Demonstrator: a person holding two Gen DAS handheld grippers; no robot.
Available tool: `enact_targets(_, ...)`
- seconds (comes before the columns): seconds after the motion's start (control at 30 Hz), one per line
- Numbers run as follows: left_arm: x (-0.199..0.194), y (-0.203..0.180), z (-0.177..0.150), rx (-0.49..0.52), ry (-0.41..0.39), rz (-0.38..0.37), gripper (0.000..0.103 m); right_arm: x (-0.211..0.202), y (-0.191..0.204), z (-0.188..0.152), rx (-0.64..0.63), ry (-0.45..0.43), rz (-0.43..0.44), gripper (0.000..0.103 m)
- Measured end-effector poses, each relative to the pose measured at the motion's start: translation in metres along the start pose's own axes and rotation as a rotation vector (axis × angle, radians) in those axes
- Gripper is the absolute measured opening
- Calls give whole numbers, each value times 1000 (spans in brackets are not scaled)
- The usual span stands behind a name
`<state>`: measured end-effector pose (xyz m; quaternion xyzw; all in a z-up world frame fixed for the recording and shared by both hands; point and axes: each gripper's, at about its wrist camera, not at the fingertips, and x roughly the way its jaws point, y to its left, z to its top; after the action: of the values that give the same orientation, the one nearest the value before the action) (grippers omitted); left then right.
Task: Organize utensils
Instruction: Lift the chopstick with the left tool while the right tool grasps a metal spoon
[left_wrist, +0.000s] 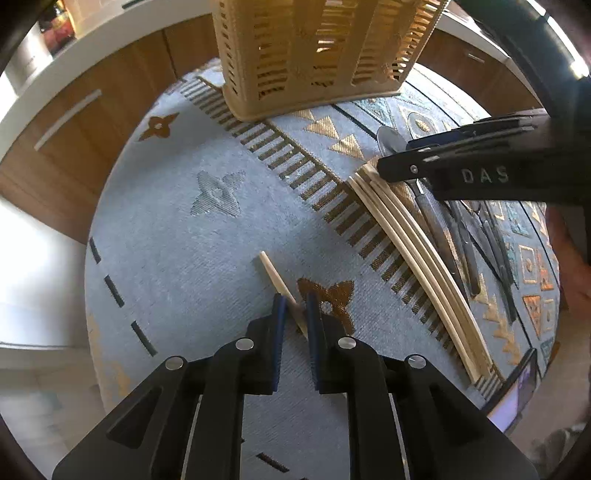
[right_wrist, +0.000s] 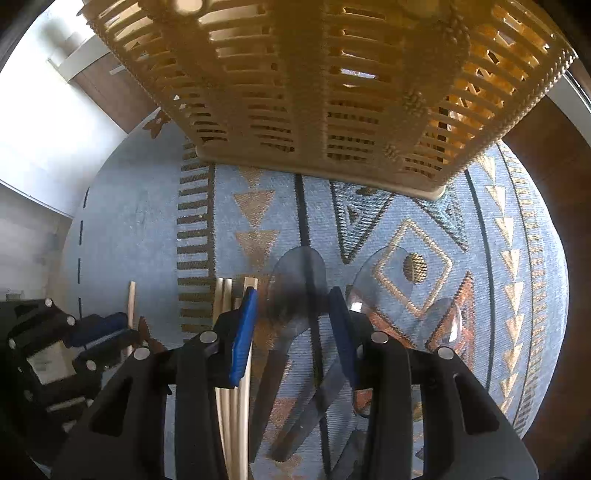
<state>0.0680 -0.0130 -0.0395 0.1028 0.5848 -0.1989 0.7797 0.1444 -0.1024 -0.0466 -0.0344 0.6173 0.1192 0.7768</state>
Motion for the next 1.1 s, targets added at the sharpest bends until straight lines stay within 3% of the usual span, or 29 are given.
enact_targets(0.2, 1, -5, 10, 46, 45, 10, 15, -1, 6, -13, -87, -37, -78, 33)
enact_targets(0.23, -1, -7, 9, 47, 43, 25, 11, -2, 8, -14, -97, -45, -82, 31)
enact_targets(0.4, -5, -17, 8, 45, -3, 77, 7, -3, 5, -19, -118, -70, -58, 31)
enact_targets(0.57, -14, -18, 8, -7, -61, 60, 0, -7, 3, -27, -131, -72, -64, 30)
enact_targets(0.83, -3, -9, 17, 11, -21, 40, 0, -6, -23, -37, -125, -58, -49, 31)
enact_targets(0.9, -4, -7, 16, 15, 2, 40, 5, -8, -27, -39, -128, -53, -51, 31)
enact_targets(0.97, 0, -2, 17, 9, 27, 21, 30, -5, -28, -35, -127, -47, -49, 31)
enact_targets(1.0, 8, 4, 21, 9, 42, 0, 34, -1, -24, -28, -128, -42, -50, 31)
enact_targets(1.1, 10, -1, 20, 55, 37, 38, 32, -1, -19, -24, -128, -38, -49, 31)
